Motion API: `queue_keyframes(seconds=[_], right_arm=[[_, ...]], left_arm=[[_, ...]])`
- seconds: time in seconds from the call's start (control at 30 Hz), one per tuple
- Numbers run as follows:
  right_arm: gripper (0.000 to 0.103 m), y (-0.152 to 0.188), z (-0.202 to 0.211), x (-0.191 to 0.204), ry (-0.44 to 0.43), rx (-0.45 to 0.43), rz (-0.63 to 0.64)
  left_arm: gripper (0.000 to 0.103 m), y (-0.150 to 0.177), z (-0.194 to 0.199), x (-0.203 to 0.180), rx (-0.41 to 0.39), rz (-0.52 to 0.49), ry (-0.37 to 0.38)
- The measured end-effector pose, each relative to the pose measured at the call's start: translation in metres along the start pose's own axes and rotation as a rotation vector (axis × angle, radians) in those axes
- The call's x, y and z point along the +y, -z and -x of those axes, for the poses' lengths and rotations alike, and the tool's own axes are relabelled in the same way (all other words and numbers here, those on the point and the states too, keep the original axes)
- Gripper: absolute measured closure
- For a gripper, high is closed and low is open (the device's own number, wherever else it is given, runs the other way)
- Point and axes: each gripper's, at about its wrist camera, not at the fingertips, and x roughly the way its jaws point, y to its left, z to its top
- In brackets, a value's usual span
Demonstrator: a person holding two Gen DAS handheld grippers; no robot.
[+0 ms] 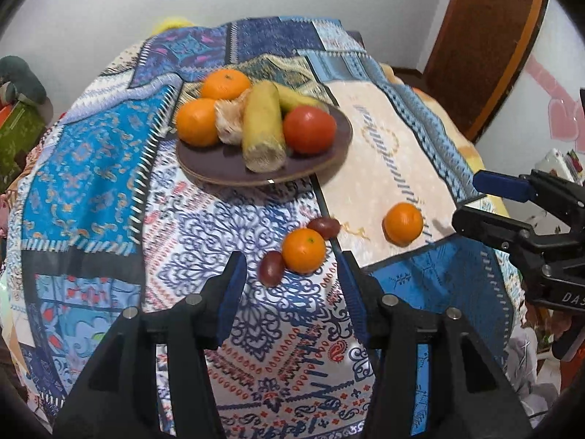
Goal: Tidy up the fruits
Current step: 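Grasp a tangerine with the right tool while the left tool grasps another tangerine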
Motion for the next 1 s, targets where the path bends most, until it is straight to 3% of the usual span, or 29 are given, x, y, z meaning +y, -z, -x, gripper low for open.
queue_keyframes(seconds=[0.23,0.4,0.67,0.77,1.0], right_arm=[[0.045,0.008,-0.023,-0.007,-0.035,0.057,-0.032],[0.045,0.011,-0.042,-0.012,-0.056,0.098,-0.052],[0.066,0.018,-0.063,-0.014,-0.093,0.141,-0.064],[0.068,0.019,-0.063,-0.014,-0.099,0.132,-0.064],[0.068,0.012,-0.055,-0.015,-0.096,0.100,-0.062]], left_arm=[[0.052,0.000,-0.024,-0.008,0.023,-0.027,0.005],[0.060,-0.002,-0.033,-0.006,0.015,-0.031,-0.007],[0.065,-0.006,-0.036,-0.003,-0.001,-0.033,0.001],[0.072,-0.006,-0.037,-0.003,-0.002,-0.037,0.011],[0.072,-0.005,-0.031,-0.005,-0.012,-0.035,0.014]])
